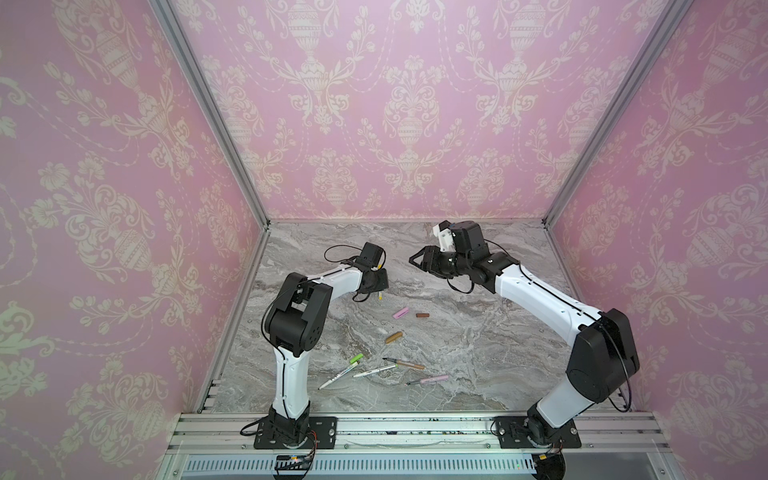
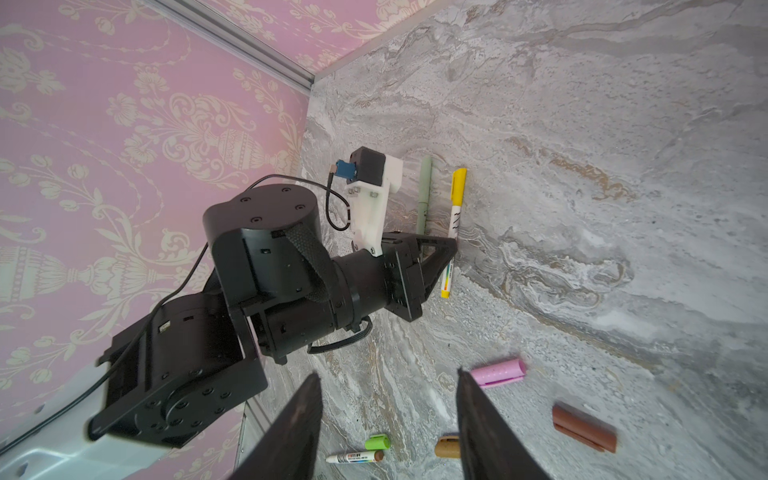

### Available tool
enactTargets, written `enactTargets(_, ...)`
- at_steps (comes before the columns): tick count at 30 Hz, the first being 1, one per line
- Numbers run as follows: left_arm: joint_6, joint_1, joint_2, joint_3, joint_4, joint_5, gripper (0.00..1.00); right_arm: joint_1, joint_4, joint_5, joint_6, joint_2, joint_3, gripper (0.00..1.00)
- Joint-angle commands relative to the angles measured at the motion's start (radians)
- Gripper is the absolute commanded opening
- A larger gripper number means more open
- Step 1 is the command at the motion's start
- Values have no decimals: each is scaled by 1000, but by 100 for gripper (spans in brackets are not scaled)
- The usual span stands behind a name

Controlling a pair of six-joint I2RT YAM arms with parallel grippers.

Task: Insert the pens into the pen caps
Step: 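Lower the yellow-capped pen onto the table with left gripper and release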

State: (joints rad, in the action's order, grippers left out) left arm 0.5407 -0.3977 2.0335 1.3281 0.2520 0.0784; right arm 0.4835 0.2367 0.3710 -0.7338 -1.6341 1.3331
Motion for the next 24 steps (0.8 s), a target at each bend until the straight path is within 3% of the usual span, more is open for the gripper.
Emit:
enactTargets(1, 25, -9, 43, 25, 30, -29, 15, -12, -23, 20, 8, 28, -19, 53)
enactTargets(8, 29, -9, 45, 35, 26, -47, 16, -28, -34, 34, 8, 34, -38, 53)
enactTargets(11, 29, -9, 9, 4, -9, -38, 23, -31, -39, 52, 13, 45, -41, 53)
enactTargets(16, 13, -16, -139, -113, -158, 49, 42, -27, -41, 101, 39, 86, -49, 55)
enactTargets(24, -26, -16, -454, -276, -166, 170, 53, 8, 70, 46, 65, 194, -75, 58)
